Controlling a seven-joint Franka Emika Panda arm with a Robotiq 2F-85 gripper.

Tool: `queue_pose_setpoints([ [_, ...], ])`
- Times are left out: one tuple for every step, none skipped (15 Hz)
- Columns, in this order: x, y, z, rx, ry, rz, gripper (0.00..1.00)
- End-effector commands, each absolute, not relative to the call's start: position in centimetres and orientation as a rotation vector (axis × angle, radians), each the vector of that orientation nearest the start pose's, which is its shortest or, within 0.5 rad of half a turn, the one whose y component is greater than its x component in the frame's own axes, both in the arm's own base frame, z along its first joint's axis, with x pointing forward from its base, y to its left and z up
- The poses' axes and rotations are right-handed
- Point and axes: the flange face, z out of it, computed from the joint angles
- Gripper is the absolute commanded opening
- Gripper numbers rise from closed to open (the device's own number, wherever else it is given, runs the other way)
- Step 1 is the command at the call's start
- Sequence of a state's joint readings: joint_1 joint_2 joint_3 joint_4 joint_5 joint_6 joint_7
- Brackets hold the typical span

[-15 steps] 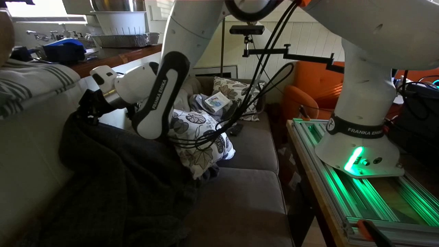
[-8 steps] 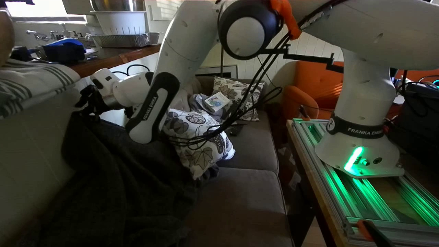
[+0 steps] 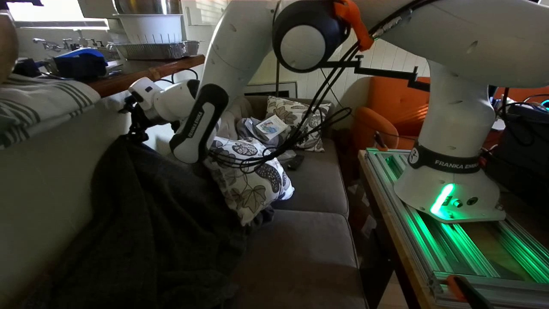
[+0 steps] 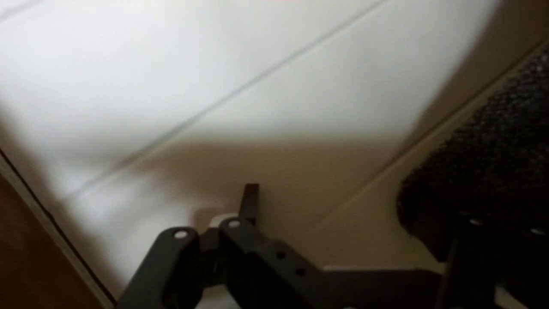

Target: Stretch out the blanket then move the pillow to the right

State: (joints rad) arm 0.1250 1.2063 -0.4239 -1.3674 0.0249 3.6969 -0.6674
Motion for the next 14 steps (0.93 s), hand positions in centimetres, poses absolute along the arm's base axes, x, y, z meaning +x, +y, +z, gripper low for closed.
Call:
queue_pose_setpoints([
  [71.1, -13.2, 16.3, 2.085, 0.912, 0.981, 1.0],
  [70.3, -14.3, 16.2, 2.125, 0.899, 0.927, 1.0],
  [69.7, -15.1, 16.2, 2.157, 0.889, 0.881, 1.0],
  [69.0, -15.9, 16.4, 2.211, 0.862, 0.839, 1.0],
  [68.6, -16.6, 16.5, 2.248, 0.839, 0.799, 1.0],
  [68.1, -17.5, 16.6, 2.277, 0.812, 0.76, 1.0],
  [67.6, -18.1, 16.8, 2.304, 0.802, 0.724, 1.0],
  [67.1, -18.1, 16.9, 2.339, 0.848, 0.697, 1.0],
  [66.7, -17.8, 17.0, 2.359, 0.891, 0.677, 1.0],
  [66.3, -17.3, 17.3, 2.369, 0.97, 0.687, 1.0],
  [67.9, -18.2, 15.8, 2.321, 0.889, 0.697, 1.0],
  [67.7, -18.3, 16.0, 2.333, 0.898, 0.703, 1.0],
  [67.6, -18.7, 16.2, 2.329, 0.893, 0.698, 1.0],
  [67.6, -18.8, 16.1, 2.327, 0.891, 0.694, 1.0],
])
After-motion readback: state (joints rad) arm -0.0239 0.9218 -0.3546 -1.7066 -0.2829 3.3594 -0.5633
